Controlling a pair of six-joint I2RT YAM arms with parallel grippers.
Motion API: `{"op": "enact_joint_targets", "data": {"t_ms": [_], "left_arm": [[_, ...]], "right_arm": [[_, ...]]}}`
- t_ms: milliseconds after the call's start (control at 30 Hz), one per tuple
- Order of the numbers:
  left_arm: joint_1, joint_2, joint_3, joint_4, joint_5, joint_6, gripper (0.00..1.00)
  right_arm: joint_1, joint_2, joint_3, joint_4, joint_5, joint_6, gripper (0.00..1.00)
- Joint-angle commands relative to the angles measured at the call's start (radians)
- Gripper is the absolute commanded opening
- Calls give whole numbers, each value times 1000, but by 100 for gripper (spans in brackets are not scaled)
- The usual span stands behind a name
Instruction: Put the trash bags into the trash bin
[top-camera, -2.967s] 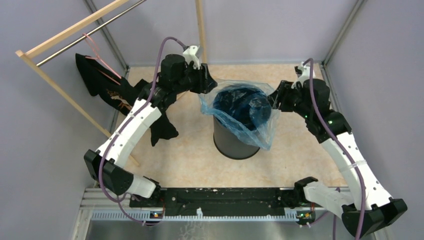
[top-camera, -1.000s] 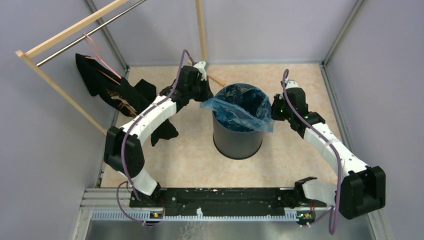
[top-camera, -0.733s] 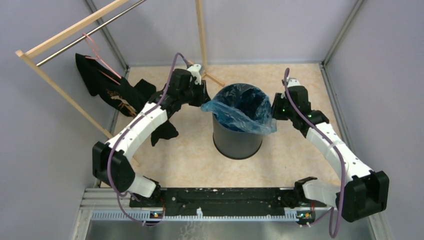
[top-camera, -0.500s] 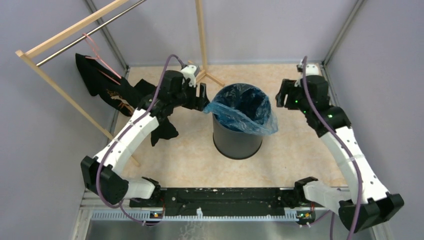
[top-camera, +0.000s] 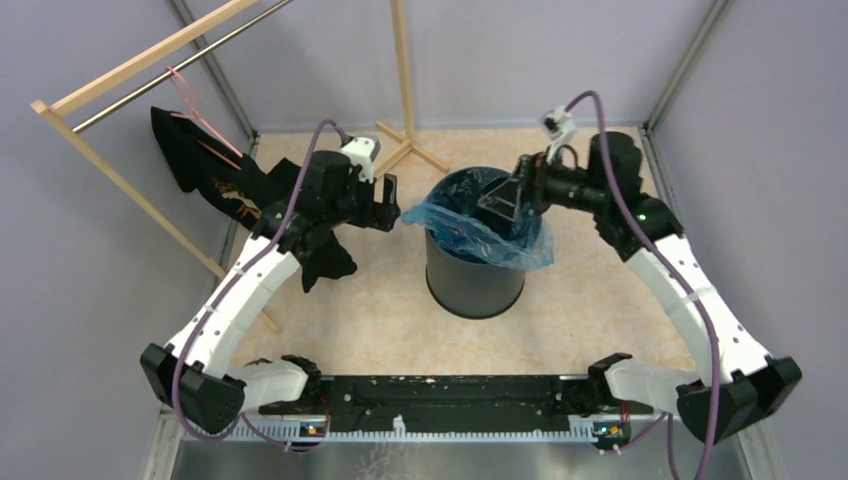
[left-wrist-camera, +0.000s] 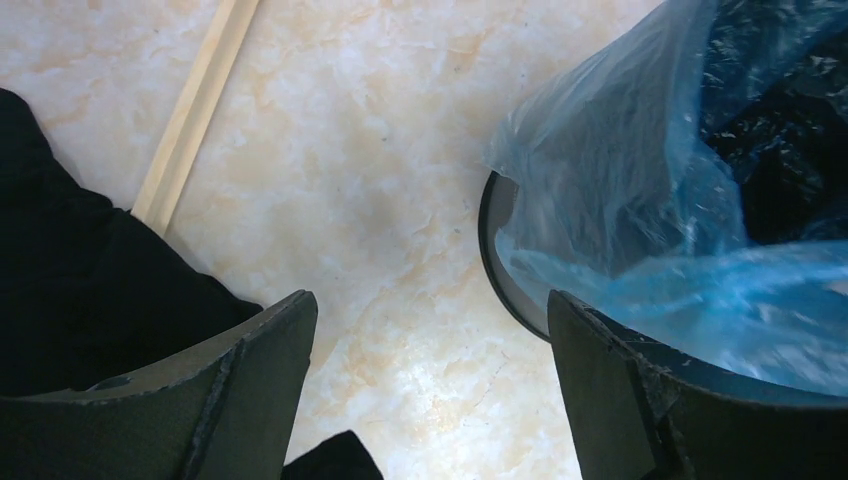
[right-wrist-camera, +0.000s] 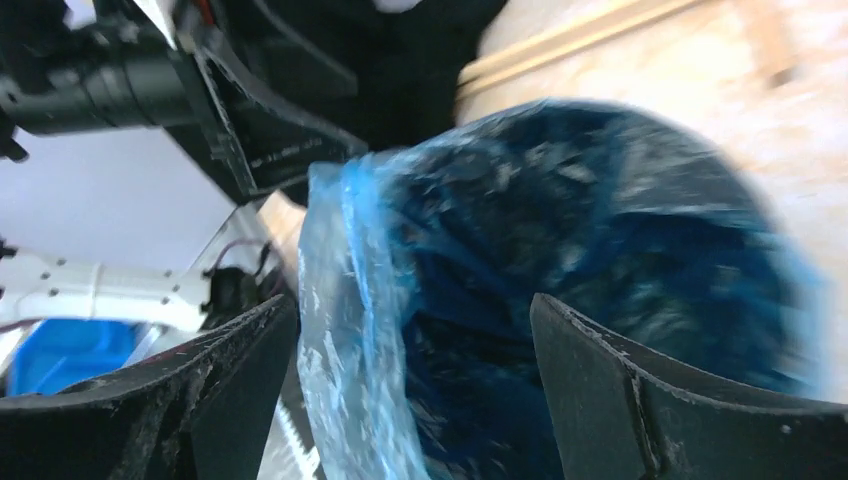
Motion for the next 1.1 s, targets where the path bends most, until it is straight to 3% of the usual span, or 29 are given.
{"op": "enact_joint_targets", "data": {"t_ms": [0,133,233,500,767,1067], "left_arm": [[2,-77,44,-22,-11,-4,93],[2,-60,137,-85,-55,37,97],[3,-16,229,-123,-68,49,98],[5,63,296,2,120,-21,98],[4,135,219,104,274,-96,93],[4,16,68,76,226,-121,89]], "right_arm": [[122,83,9,50,-64,64,85],[196,127,16,44,-22,77,81],[228,145,-14,115,-99,137,71],[342,107,-41,116,-69,163,55],[431,44,-155,156,7,199,53],[546,21,-249,169,227,151,56]]}}
